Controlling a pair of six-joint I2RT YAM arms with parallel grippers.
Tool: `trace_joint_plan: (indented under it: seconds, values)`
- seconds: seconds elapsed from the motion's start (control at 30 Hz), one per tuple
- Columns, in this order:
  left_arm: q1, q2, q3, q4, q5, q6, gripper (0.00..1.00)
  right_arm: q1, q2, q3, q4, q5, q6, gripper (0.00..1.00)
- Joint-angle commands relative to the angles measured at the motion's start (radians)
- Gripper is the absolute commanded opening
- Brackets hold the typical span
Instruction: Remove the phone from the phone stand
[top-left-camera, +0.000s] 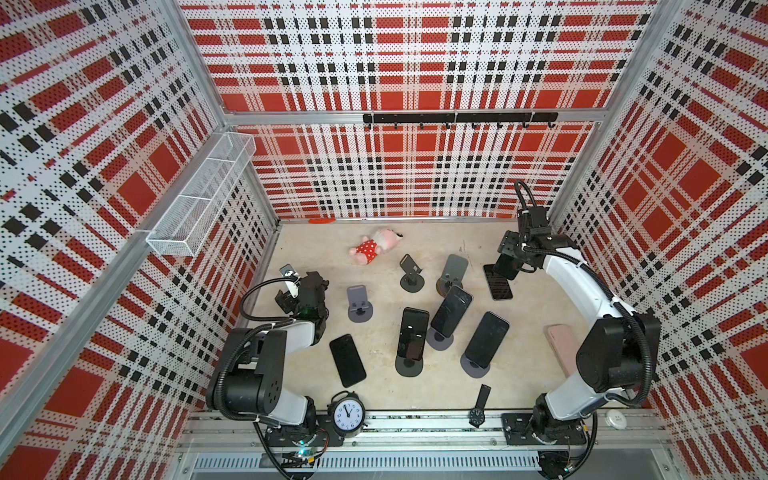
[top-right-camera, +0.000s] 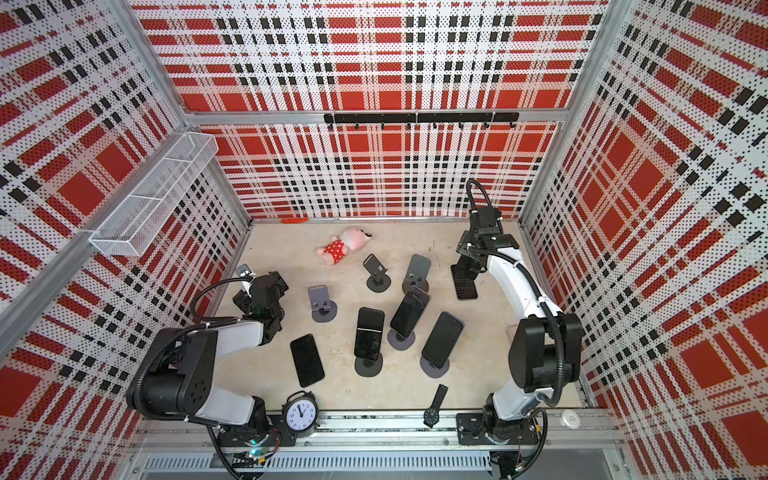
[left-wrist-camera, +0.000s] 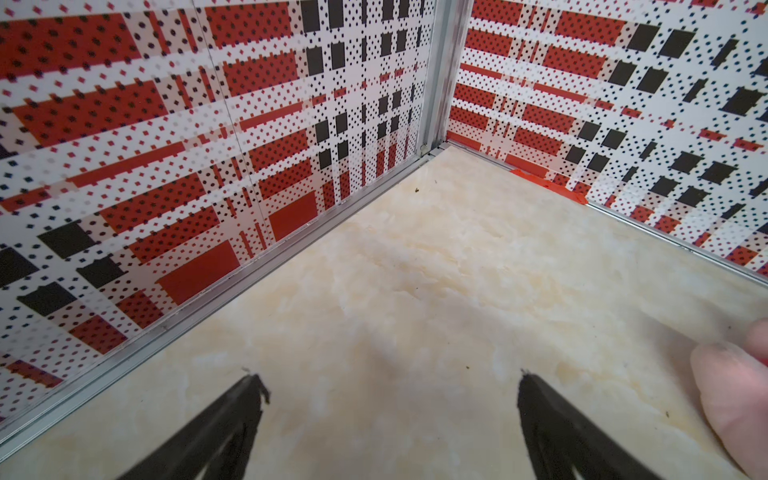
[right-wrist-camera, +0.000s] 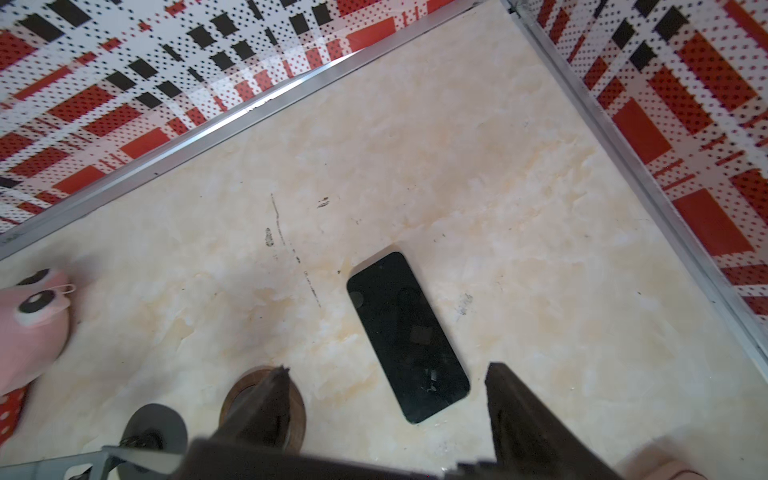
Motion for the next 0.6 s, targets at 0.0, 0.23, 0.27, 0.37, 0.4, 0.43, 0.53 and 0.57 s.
trace_joint_plan:
  seconds: [0.0, 0.23, 0.27, 0.37, 0.4, 0.43, 0.53, 0.57]
  values:
    - [-0.003, 0.01, 0.024, -0.006, -0.015, 0.009, 0.98, 0.007, 0.026, 0.034, 0.077, -0.063, 0.0, 0.7]
    - [-0.002, 0.019, 0.033, -0.014, -0.015, 0.008, 0.98, 0.041, 0.146, 0.141, 0.074, -0.103, 0.009, 0.7]
    - [-0.001, 0.02, 0.035, -0.018, -0.014, 0.01, 0.98, 0.046, 0.168, 0.164, 0.068, -0.102, 0.007, 0.7]
    - [0.0, 0.016, 0.032, -0.019, -0.015, 0.004, 0.98, 0.053, 0.238, 0.229, 0.051, -0.097, 0.004, 0.7]
    - [0.001, 0.014, 0.03, -0.019, -0.017, 0.002, 0.98, 0.054, 0.264, 0.254, 0.043, -0.097, 0.005, 0.69]
    - [0.003, 0.012, 0.029, -0.019, -0.016, 0.0, 0.98, 0.056, 0.286, 0.276, 0.037, -0.1, 0.003, 0.69]
    - [0.01, 0.01, 0.026, -0.02, -0.011, -0.008, 0.98, 0.068, 0.363, 0.359, 0.0, -0.121, 0.003, 0.69]
    - [0.012, 0.006, 0.022, -0.02, -0.011, -0.011, 0.98, 0.074, 0.389, 0.394, -0.021, -0.127, 0.003, 0.69]
